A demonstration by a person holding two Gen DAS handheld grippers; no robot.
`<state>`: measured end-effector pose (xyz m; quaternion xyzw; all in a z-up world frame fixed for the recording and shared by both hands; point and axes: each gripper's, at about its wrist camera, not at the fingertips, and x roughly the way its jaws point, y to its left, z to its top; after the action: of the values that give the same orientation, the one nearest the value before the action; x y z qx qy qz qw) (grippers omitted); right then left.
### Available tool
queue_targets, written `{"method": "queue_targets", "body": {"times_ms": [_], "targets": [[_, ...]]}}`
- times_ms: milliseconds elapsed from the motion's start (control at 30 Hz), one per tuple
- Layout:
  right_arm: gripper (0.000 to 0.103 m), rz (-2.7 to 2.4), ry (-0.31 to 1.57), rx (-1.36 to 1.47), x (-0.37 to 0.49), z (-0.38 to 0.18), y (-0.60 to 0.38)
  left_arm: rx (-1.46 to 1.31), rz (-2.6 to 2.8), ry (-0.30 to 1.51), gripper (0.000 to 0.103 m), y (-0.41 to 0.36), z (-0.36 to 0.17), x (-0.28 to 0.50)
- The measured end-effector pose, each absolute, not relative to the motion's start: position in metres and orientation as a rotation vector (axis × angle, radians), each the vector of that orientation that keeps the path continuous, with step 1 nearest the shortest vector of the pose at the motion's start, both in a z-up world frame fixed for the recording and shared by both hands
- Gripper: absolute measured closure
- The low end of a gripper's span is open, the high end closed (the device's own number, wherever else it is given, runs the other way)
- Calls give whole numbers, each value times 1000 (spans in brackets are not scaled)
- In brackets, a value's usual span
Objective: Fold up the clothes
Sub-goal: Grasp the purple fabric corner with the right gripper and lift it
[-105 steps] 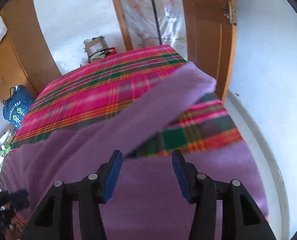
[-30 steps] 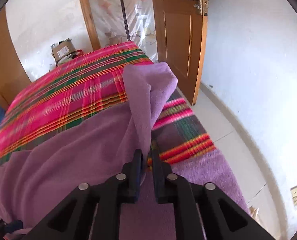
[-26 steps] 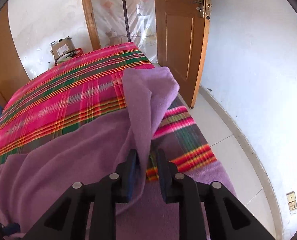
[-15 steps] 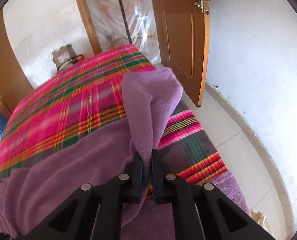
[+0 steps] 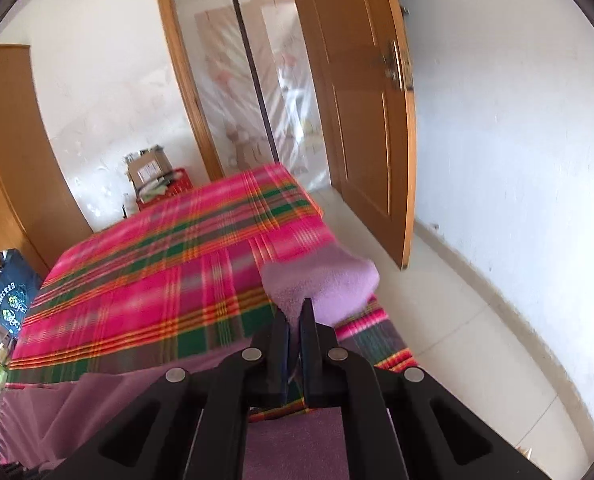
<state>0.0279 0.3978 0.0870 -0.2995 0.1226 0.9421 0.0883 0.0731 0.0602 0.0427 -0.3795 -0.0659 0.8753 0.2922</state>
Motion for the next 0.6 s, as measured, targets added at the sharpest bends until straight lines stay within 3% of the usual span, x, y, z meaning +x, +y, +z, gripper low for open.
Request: {"method": "queue_targets", "body": {"times_ms": [367, 600], "targets": [[99, 2819, 392, -750, 84, 115, 407, -952, 2321, -108, 95, 65, 55, 105], [99, 2797, 424, -744, 115, 100, 415, -1007, 2285, -72, 95, 73, 37, 119]]}}
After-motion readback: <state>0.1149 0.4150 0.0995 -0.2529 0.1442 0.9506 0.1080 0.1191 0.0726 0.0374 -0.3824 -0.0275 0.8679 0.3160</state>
